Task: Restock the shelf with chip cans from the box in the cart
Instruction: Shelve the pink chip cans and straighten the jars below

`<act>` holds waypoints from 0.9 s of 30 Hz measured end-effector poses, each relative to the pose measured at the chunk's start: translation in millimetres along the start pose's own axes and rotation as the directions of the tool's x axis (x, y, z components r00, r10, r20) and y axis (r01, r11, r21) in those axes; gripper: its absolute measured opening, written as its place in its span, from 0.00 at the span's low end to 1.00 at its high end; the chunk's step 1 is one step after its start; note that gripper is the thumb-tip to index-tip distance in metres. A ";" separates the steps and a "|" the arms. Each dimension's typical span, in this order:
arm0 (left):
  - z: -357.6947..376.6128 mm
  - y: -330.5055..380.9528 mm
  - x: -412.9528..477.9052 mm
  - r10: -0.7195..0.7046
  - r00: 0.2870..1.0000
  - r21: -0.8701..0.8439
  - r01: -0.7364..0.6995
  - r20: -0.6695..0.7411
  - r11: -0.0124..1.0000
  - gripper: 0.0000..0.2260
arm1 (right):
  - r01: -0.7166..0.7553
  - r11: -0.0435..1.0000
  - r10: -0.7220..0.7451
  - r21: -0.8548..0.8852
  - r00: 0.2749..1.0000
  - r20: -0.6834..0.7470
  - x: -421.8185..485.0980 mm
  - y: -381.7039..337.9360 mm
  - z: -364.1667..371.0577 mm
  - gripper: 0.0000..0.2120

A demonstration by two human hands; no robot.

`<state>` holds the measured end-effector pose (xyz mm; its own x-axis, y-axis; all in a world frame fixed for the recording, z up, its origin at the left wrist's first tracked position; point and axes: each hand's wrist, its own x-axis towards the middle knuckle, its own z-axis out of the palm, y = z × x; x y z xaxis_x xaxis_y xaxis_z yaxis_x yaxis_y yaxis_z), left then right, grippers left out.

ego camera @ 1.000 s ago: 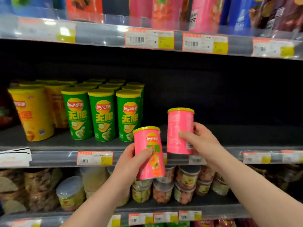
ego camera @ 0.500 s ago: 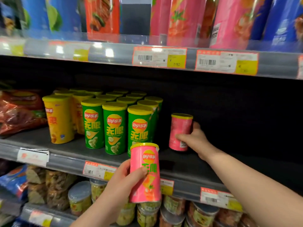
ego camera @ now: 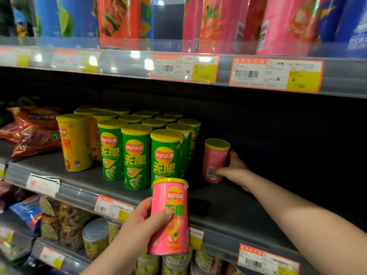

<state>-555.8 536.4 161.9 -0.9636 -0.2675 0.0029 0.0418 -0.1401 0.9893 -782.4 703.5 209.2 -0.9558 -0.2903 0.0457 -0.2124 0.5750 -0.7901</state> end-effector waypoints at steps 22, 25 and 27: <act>-1.6 2.0 -2.8 -0.020 1.000 0.000 0.020 0.005 1.000 0.49 | -0.016 0.994 0.009 -0.104 0.998 -0.061 20.8 11.6 12.5 0.43; -0.7 3.0 -4.1 -0.021 1.000 0.007 0.021 0.002 1.000 0.47 | -0.006 0.996 0.003 -0.092 0.999 -0.039 23.1 13.5 13.3 0.41; -0.2 4.5 -5.2 -0.027 1.000 0.000 0.027 -0.001 1.000 0.41 | -0.009 0.993 0.003 -0.117 0.999 -0.051 23.1 12.7 13.5 0.42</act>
<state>-550.5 537.0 166.3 -0.9642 -0.2641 -0.0242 0.0155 -0.1473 0.9890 -804.4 693.8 192.0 -0.9656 -0.2491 0.0743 -0.2260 0.6633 -0.7134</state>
